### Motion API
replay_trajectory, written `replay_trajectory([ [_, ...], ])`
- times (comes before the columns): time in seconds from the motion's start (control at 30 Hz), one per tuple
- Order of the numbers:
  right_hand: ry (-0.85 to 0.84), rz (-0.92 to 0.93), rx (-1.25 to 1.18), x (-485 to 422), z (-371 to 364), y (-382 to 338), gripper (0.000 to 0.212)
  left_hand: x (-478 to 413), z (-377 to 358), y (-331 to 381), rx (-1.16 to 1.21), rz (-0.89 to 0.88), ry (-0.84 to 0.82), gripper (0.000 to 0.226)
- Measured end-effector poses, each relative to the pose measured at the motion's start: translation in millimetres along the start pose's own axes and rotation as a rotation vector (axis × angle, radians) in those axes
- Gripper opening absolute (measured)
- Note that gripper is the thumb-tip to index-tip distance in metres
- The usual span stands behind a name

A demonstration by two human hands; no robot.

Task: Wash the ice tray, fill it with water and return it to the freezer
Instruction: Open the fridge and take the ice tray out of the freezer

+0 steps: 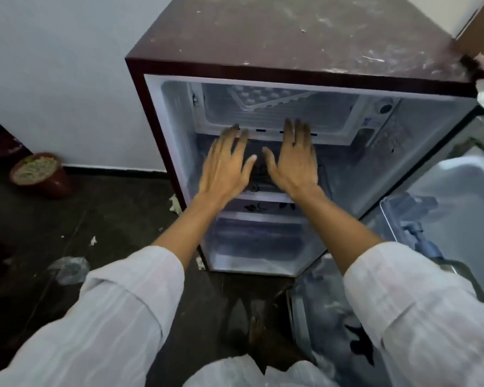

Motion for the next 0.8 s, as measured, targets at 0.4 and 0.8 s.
replay_trajectory([
  [0.4, 0.182, 0.068, 0.041, -141, -41, 28, 0.061, -137, -31, -58, 0.057, 0.117, 0.108, 0.055],
  [0.8, 0.011, -0.178, -0.064, -228, -53, 67, 0.067, -179, -32, -90, 0.130, 0.260, 0.180, 0.049],
])
Point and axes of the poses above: each hand's wrist, its own x-axis away from the middle knuckle, its own z-axis out of the back of the hand, y = z × x, the point moved 7 cm from there along -x, towards the middle knuckle, and after that the axes turned 9 degrees about x, right-handed, at the moved point
